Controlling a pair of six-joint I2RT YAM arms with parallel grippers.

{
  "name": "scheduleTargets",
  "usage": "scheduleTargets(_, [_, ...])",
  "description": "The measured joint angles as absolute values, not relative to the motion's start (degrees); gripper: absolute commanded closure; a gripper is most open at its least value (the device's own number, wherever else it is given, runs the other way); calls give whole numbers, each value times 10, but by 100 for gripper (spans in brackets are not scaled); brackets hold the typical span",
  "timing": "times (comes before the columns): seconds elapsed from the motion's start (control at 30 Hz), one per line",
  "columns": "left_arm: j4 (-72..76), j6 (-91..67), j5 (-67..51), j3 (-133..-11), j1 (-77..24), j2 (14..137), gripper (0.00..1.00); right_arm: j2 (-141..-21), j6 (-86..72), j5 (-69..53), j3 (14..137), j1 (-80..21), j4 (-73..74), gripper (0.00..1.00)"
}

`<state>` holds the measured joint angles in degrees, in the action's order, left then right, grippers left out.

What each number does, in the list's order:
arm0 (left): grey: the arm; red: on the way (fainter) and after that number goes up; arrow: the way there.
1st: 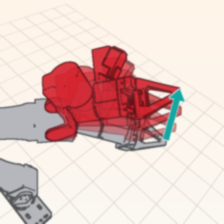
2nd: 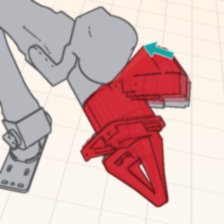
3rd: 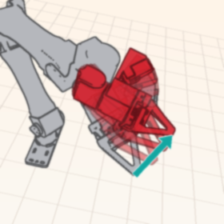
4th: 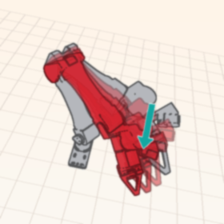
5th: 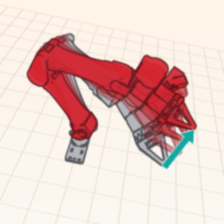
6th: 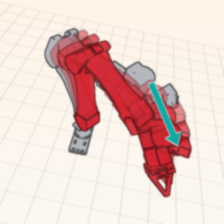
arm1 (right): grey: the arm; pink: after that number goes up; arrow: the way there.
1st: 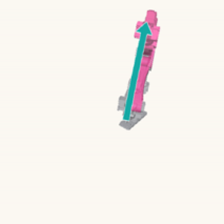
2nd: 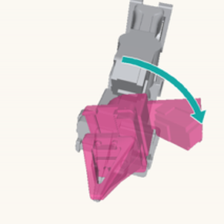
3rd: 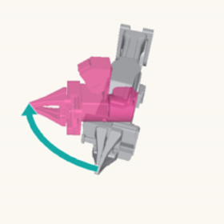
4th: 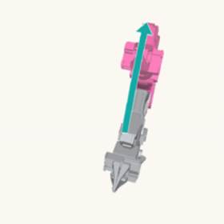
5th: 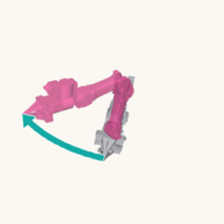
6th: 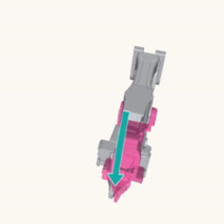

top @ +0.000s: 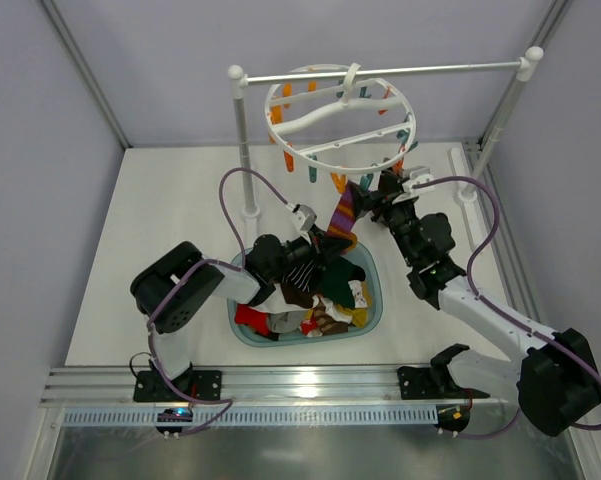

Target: Remove the socks clipped to the hanger

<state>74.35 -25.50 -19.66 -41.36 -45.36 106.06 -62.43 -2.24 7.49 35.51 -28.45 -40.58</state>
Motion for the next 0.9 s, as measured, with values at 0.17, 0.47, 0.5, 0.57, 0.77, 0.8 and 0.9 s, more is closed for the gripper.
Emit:
scheduleTargets(0.17, [743,-255,-197,-413,-454,1061,100,-641,-16,68,362,-284,-418,22])
scheduleTargets(0.47, [743,-255,-201,-413,-454,1061,100,-641,-11,34,378,-284,-432,34])
scheduleTargets(0.5, [743,-255,-201,-413,-454,1061,100,-641,-11,32,381,-284,-432,36])
scheduleTargets(0.57, [743,-255,-202,-413,-454,1061,100,-642,-8,26,387,-284,-432,44])
scheduleTargets(0.77, [743,-255,-202,-413,-454,1061,100,-653,2,2,407,-284,-428,63])
scheduleTargets(0.8, [743,-255,-202,-413,-454,1061,100,-655,4,-2,409,-284,-426,66])
scheduleTargets(0.9, [743,-255,-202,-413,-454,1061,100,-660,9,-10,414,-285,-417,88])
